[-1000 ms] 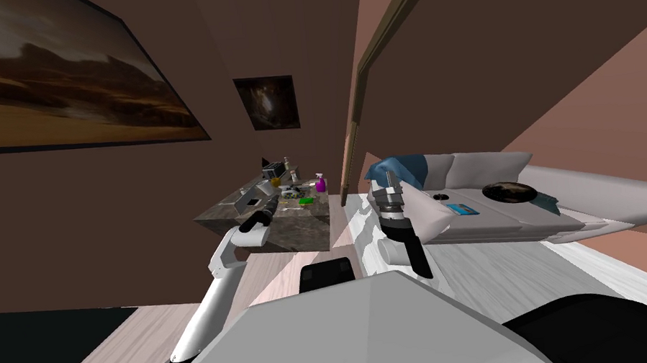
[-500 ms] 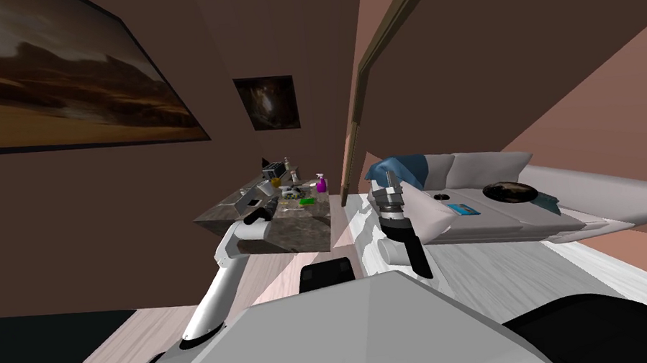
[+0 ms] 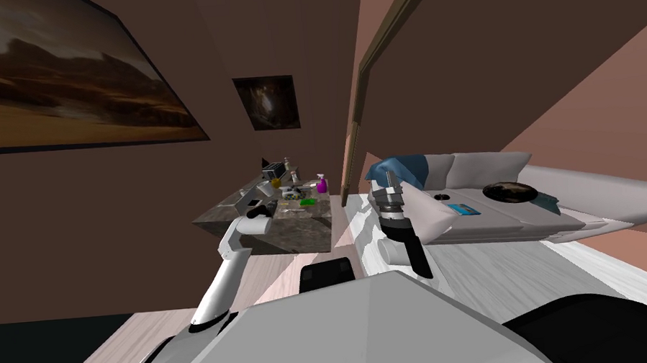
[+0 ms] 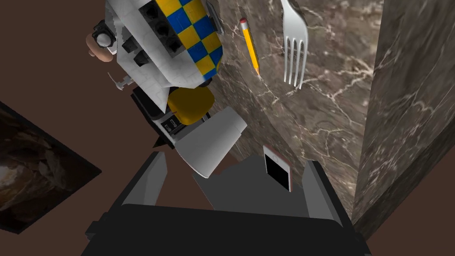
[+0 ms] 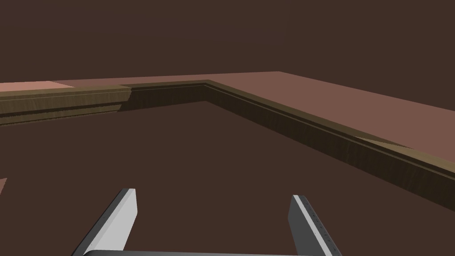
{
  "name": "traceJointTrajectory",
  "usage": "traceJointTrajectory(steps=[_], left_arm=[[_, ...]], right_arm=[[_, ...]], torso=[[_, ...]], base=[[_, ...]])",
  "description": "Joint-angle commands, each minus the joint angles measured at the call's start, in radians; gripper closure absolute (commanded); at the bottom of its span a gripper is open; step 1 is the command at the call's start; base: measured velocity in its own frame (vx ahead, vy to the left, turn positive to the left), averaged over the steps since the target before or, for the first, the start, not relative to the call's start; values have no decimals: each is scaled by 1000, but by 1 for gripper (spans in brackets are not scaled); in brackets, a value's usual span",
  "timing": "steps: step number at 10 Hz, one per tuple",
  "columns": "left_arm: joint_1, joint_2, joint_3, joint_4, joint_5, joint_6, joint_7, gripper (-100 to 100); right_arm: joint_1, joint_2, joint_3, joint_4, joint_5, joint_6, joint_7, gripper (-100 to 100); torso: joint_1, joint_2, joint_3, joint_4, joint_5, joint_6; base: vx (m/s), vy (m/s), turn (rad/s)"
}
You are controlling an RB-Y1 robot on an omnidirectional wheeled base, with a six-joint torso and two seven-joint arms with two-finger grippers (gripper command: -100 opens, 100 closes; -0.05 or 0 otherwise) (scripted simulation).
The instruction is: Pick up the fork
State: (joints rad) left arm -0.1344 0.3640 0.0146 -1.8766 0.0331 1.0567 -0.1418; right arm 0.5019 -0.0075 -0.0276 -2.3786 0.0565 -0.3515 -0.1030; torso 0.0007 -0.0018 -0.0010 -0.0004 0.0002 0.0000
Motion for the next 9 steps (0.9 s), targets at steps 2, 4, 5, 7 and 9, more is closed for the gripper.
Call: traceJointTrajectory(steps=[2,4,5,7,9], left_arm=[[-17,-4,3,23,-3,61,2,-100],[-54,-10,12,62,-4,126,6,-100],[-90,-17,21,102,-5,158,9,-100],[-90,-17,21,102,-5,205,9,-100],[-125,-26,31,141,-6,264,14,-100]], right_arm=[[0,0,0,0,0,0,0,0],[0,0,0,0,0,0,0,0],[0,0,0,0,0,0,0,0],[0,0,0,0,0,0,0,0],[0,0,0,0,0,0,0,0]], torso=[[0,0,0,0,0,0],[1,0,0,0,0,0],[1,0,0,0,0,0],[1,-1,-1,0,0,0],[0,0,0,0,0,0]], base=[[19,17,-10],[24,26,-21],[40,40,-27],[27,17,-8],[29,22,-28]])
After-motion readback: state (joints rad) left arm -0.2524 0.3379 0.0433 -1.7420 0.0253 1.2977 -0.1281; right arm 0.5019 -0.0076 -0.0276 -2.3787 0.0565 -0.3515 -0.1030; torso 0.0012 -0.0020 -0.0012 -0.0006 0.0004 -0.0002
